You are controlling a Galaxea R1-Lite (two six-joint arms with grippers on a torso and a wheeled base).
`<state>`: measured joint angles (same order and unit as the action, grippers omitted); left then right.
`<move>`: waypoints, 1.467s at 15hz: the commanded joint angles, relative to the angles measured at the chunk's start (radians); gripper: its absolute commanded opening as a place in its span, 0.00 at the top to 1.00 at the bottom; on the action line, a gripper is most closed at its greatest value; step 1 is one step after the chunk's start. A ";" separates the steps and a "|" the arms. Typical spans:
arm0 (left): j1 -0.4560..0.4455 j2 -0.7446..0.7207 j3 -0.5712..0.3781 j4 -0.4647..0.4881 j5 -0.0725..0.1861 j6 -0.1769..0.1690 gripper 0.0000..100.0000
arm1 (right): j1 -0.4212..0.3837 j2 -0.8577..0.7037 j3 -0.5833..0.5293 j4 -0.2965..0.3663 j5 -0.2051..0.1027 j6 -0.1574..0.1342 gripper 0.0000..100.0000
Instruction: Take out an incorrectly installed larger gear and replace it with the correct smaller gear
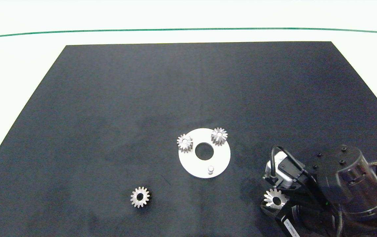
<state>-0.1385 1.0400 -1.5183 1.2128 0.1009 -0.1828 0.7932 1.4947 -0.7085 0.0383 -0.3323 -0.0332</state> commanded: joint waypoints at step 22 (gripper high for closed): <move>-0.110 0.173 0.125 -0.038 -0.004 -0.014 0.00 | -0.252 -0.154 -0.569 0.703 -0.008 0.207 0.00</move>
<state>-0.2362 1.1747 -1.4147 1.1723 0.0962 -0.1962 0.6138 1.3374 -1.1998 0.7115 -0.3385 0.1538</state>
